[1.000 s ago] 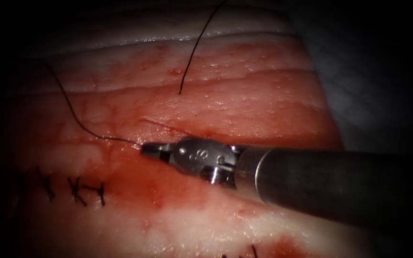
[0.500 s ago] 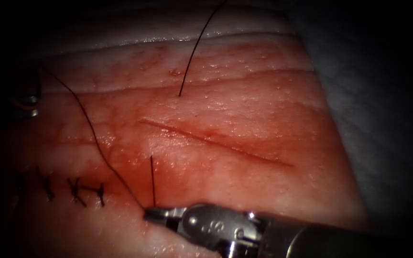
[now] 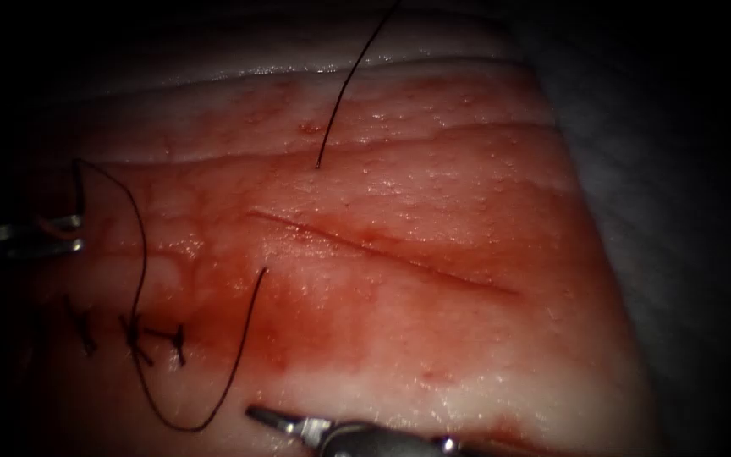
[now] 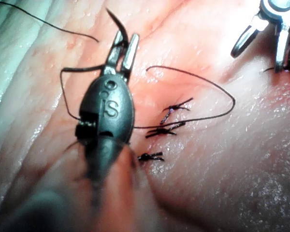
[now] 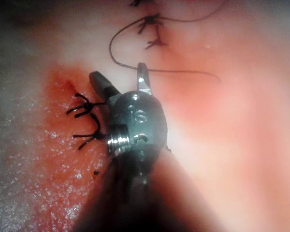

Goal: Wound Closure
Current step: Use the right hand to pull the suture through the skin until only a short tail remains.

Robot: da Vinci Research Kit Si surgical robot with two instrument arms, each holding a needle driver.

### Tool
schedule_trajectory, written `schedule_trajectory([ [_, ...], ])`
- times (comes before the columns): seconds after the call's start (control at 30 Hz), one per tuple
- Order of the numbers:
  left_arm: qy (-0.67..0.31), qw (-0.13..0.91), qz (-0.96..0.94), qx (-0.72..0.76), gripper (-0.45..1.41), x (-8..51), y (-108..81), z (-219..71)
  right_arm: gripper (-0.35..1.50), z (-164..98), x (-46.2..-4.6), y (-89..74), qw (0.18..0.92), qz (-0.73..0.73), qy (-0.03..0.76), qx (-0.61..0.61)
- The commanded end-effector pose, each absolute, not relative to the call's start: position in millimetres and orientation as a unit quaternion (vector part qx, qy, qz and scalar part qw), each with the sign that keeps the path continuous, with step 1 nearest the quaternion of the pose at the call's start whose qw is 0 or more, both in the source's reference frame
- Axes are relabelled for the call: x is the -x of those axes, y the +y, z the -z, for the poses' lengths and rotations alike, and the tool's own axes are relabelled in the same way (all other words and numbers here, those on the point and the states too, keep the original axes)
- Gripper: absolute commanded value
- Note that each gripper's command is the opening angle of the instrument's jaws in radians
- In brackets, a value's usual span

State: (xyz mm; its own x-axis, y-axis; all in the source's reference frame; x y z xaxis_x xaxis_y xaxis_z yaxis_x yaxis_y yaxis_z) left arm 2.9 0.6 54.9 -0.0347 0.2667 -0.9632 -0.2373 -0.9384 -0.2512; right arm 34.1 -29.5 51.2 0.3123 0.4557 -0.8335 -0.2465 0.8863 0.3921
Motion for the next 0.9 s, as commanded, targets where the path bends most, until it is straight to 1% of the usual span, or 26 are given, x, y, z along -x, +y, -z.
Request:
schedule_trajectory([
  [0.03,-0.009,0.172,-0.72,0.673,-0.45,-2.5,1.1,-55,1.26,-52,-34.3,-27.9,0.801,-0.213,0.553,-0.086],
  [0.17,0.011,0.166,-0.734,0.659,-0.45,-3.2,2.5,-56,1.23,-54,-33.4,-24.9,0.795,-0.206,0.565,-0.075],
  [0.23,0.024,0.167,-0.745,0.645,-0.45,-3.6,3.1,-56,1.15,-55,-33.0,-23.6,0.796,-0.202,0.566,-0.07],
  [0.3,0.03,0.17,-0.75,0.638,-0.45,-3.8,3.5,-56,1.11,-56,-33.1,-22.5,0.797,-0.201,0.566,-0.067],
  [0.5,0.034,0.173,-0.754,0.633,-0.45,-3.8,3.9,-57,1.11,-60,-34.6,-20.5,0.806,-0.196,0.555,-0.054],
  [0.6,0.034,0.173,-0.754,0.633,-0.45,-3.8,3.9,-57,1.23,-62,-35.6,-19.9,0.808,-0.197,0.553,-0.048],
  [0.73,0.033,0.172,-0.754,0.633,-0.45,-3.9,3.8,-57,1.21,-64,-36.8,-19.3,0.82,-0.182,0.541,-0.039],
  [0.77,0.033,0.172,-0.754,0.633,-0.45,-3.9,3.8,-57,1.11,-65,-37.0,-19.2,0.825,-0.177,0.535,-0.041],
  [0.83,0.033,0.172,-0.754,0.633,-0.45,-4.0,3.7,-57,0.98,-65,-37.0,-19.3,0.829,-0.173,0.531,-0.044],
  [0.87,0.034,0.172,-0.754,0.633,-0.45,-4.0,3.7,-57,0.79,-65,-36.9,-19.3,0.83,-0.171,0.529,-0.045],
  [0.9,0.033,0.172,-0.754,0.634,-0.45,-4.0,3.7,-57,0.36,-65,-36.8,-19.4,0.831,-0.17,0.528,-0.046],
])
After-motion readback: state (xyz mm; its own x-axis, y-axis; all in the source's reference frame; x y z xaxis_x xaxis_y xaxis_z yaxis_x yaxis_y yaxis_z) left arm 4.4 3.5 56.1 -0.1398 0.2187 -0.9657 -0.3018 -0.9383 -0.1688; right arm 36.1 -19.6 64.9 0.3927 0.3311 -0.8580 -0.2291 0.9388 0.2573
